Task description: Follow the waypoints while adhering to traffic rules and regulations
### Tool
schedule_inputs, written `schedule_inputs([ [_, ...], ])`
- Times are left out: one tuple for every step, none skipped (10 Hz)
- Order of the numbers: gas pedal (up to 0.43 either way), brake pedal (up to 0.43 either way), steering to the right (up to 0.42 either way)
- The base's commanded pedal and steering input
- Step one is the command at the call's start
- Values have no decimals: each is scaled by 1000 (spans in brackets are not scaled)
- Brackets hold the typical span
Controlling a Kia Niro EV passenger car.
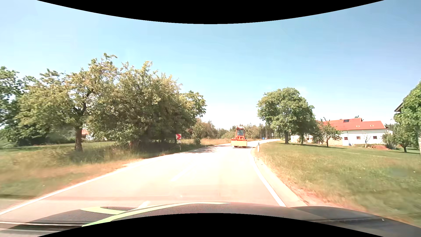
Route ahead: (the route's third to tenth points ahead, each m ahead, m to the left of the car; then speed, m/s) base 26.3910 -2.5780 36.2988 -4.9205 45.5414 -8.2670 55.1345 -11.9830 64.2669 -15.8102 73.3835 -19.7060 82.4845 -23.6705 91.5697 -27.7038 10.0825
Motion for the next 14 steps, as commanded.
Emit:
schedule_inputs([
  [87,0,60],
  [110,0,56],
  [110,0,53],
  [110,0,49],
  [110,0,47],
  [110,0,46],
  [110,0,46],
  [110,0,46],
  [98,0,46],
  [98,0,46],
  [98,0,46],
  [98,0,46],
  [98,0,46],
  [79,0,46],
])
